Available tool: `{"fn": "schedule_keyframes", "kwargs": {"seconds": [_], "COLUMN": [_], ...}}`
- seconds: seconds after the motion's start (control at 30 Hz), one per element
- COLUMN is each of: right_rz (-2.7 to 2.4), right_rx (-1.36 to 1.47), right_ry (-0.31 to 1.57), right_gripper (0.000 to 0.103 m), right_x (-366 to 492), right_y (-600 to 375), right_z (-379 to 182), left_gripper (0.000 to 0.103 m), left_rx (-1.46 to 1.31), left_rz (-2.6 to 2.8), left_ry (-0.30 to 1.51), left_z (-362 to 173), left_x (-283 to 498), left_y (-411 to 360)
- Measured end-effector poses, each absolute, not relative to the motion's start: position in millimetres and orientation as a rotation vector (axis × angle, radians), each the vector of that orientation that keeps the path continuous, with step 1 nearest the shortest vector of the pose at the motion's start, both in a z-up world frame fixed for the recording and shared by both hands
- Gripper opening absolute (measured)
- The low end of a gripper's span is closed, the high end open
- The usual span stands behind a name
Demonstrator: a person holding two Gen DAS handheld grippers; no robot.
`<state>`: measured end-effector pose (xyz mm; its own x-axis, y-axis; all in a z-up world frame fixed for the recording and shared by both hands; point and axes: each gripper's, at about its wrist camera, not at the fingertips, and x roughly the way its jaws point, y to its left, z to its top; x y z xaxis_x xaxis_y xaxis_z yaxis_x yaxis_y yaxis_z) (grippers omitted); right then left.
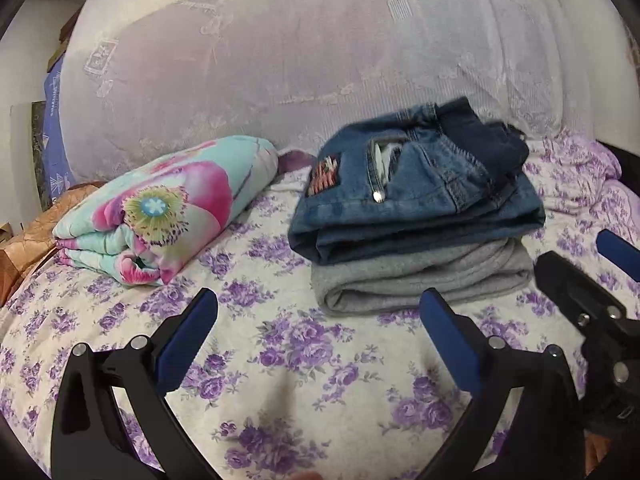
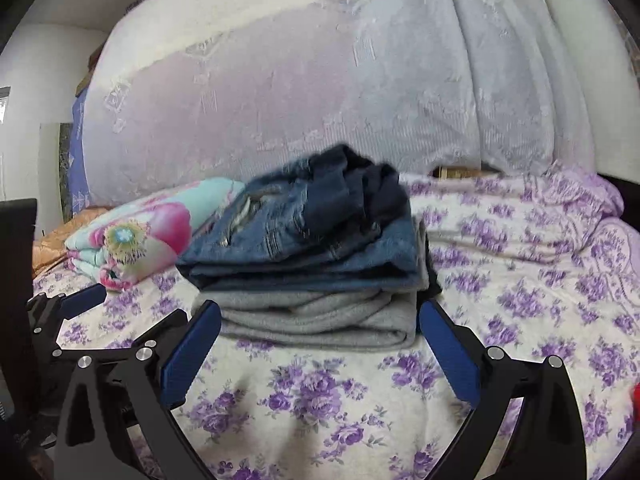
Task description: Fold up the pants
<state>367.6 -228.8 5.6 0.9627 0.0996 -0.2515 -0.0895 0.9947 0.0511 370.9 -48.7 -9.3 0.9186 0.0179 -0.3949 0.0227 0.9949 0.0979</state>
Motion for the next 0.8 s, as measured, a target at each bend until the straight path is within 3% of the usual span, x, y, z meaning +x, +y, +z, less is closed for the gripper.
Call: {"fn": "schedule_keyframes", "kwargs": {"seconds": [0.8], "right_rz": [0.087], "right_rx": [0.051], "right_ry": [0.234], "right_gripper": [0.1], "right_x": [364.2], "right_y": [-230.5], "right_z": [7.3], "left_gripper": [0.098], "left_rx": [0.089], "left_rz": [0.0], "left_ry": [0.401], "left_z": [-5.4], "left_x": [369.5], "left_y": [-47.9]}}
